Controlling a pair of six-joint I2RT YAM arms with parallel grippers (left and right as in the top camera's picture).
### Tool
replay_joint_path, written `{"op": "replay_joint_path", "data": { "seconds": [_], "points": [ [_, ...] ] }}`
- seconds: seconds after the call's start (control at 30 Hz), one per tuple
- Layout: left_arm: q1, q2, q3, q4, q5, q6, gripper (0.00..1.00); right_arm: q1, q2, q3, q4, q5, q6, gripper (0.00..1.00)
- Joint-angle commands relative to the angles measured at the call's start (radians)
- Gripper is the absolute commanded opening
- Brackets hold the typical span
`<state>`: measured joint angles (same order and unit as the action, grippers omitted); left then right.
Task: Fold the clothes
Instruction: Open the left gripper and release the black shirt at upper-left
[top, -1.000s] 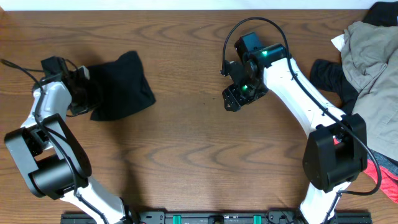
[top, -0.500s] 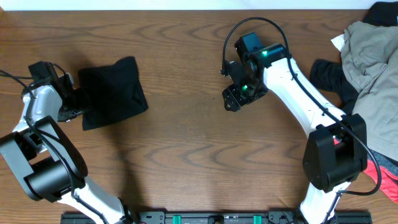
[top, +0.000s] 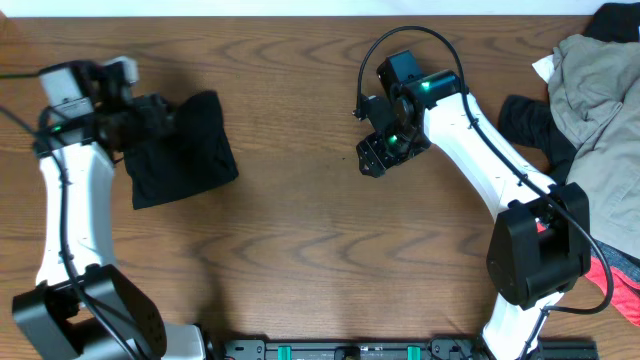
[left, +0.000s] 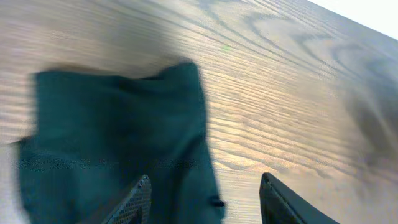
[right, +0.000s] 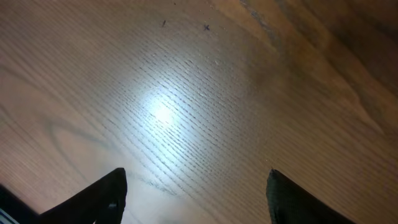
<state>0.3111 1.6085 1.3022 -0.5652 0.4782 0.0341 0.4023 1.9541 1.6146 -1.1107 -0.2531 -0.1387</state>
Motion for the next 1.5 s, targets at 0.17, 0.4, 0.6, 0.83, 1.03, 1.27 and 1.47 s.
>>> {"op": "replay_joint_path", "data": {
  "seconds": [0.17,0.4,0.6,0.83,1.03,1.27,1.47],
  "points": [
    [-0.165,0.190,-0.016,0.030,0.026,0.026,0.56,-0.005,-0.034,-0.007,-0.002,0.002,0.022,0.70],
    [-0.245,0.326,-0.016,0.052,-0.133,0.024,0.57,-0.004,-0.034,-0.007,-0.009,0.002,0.022,0.70],
    [-0.237,0.361,-0.016,-0.105,-0.176,0.024,0.56,-0.007,-0.034,-0.007,-0.016,0.003,0.022,0.70],
    [-0.238,0.361,-0.016,-0.201,-0.410,0.004,0.56,-0.014,-0.034,-0.007,-0.016,0.002,0.022,0.70],
    [-0.232,0.361,-0.016,-0.205,-0.450,-0.010,0.56,-0.017,-0.034,-0.007,-0.017,0.002,0.022,0.70],
    [-0.238,0.332,-0.013,-0.205,-0.269,0.066,0.57,-0.020,-0.034,-0.007,0.011,0.012,0.046,0.67],
    [-0.285,0.161,-0.013,-0.182,-0.284,0.085,0.63,-0.060,-0.062,-0.006,0.129,0.185,0.217,0.72]
  ]
}}
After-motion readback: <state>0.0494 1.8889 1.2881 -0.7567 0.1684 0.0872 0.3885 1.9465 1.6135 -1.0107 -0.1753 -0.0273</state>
